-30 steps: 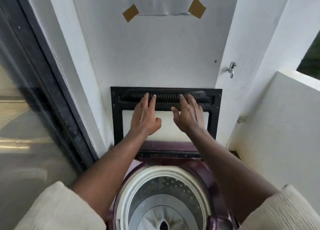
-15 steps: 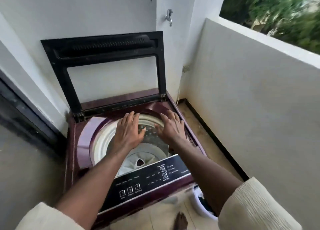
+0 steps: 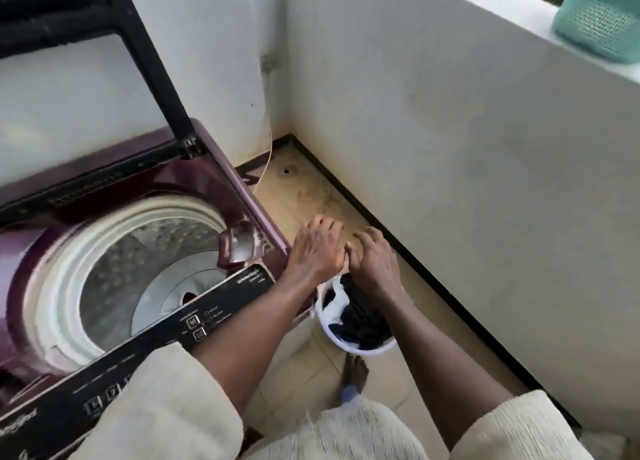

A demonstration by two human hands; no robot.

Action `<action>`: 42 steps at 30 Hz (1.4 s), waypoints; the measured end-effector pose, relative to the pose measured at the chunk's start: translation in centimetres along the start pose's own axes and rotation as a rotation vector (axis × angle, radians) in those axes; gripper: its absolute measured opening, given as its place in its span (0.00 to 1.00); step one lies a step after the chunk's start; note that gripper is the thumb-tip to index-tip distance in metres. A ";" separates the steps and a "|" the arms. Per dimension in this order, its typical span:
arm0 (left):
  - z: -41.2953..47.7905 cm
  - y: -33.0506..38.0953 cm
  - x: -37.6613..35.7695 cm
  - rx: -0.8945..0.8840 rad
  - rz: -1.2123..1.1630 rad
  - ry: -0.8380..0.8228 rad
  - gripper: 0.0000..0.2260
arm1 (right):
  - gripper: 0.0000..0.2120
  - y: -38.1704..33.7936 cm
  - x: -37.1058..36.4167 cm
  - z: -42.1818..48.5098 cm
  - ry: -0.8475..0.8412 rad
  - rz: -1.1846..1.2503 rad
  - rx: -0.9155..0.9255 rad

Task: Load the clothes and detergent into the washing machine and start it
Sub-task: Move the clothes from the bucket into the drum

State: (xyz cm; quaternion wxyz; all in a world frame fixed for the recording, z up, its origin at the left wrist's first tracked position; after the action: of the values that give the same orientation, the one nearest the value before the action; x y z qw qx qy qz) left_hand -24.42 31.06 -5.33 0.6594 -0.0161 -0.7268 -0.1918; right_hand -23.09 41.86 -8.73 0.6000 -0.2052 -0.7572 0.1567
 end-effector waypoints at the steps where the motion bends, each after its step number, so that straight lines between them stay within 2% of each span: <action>1: 1.1 1.2 -1.3 0.001 -0.022 -0.027 0.19 | 0.21 2.0 0.1 0.6 -0.017 0.024 -0.021; 7: 6.2 3.5 -9.6 0.178 -0.211 -0.185 0.18 | 0.21 11.6 -1.6 3.5 -0.114 0.160 -0.137; 11: 7.2 2.2 -13.9 0.404 -0.387 -0.235 0.23 | 0.28 16.1 -4.6 5.0 -0.229 0.180 -0.219; 14: 7.4 0.8 -18.5 0.520 -0.484 -0.276 0.21 | 0.32 18.9 -8.5 6.6 -0.319 0.147 -0.259; 18: 8.1 -1.4 -30.2 0.587 -0.587 -0.422 0.20 | 0.36 24.0 -17.4 10.3 -0.395 0.054 -0.257; 24: 9.7 -3.8 -50.0 0.509 -0.554 -0.652 0.25 | 0.46 33.7 -32.4 15.8 -0.467 -0.058 -0.286; 28: 9.0 -4.6 -59.4 0.619 -0.686 -0.697 0.32 | 0.59 38.6 -41.3 17.5 -0.600 -0.286 -0.203; 30: 7.8 -4.7 -61.5 0.684 -0.770 -0.681 0.35 | 0.62 40.2 -43.8 17.4 -0.634 -0.415 -0.177; 31: 7.1 -4.8 -62.2 0.710 -0.817 -0.669 0.36 | 0.59 40.7 -44.7 17.4 -0.634 -0.446 -0.163; 33: 6.3 -5.0 -62.5 0.733 -0.895 -0.624 0.36 | 0.43 40.7 -45.4 17.8 -0.580 -0.439 -0.107; 35: 6.3 -5.6 -61.2 0.727 -0.891 -0.557 0.31 | 0.27 40.2 -44.7 18.5 -0.541 -0.339 -0.077; 37: 6.6 -6.7 -58.3 0.771 -0.859 -0.452 0.25 | 0.18 39.5 -42.5 18.6 -0.522 -0.214 -0.092; 38: 6.6 -7.3 -56.5 0.817 -0.861 -0.391 0.27 | 0.16 38.7 -40.6 18.4 -0.494 -0.148 -0.102; 41: 6.3 -7.8 -50.8 0.956 -0.989 -0.264 0.47 | 0.12 34.3 -34.2 16.5 -0.398 0.137 -0.053; 42: 6.3 -7.2 -49.0 0.976 -1.079 -0.258 0.50 | 0.11 32.3 -31.9 15.4 -0.392 0.242 -0.012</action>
State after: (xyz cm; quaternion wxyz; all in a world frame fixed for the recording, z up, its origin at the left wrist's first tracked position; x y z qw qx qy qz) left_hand -26.02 37.52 -54.82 0.3149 0.6162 -0.7079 -0.1410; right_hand -27.86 54.14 -54.83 0.4171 -0.2638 -0.8300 0.2601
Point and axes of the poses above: each hand's wrist, its own z-axis towards the middle knuckle, its own x-axis out of the back of the hand, y = z × x, the point moved 10 cm from there along z, towards the middle knuckle, and after that the axes turned 4 degrees about -y, right-handed, at the moved point
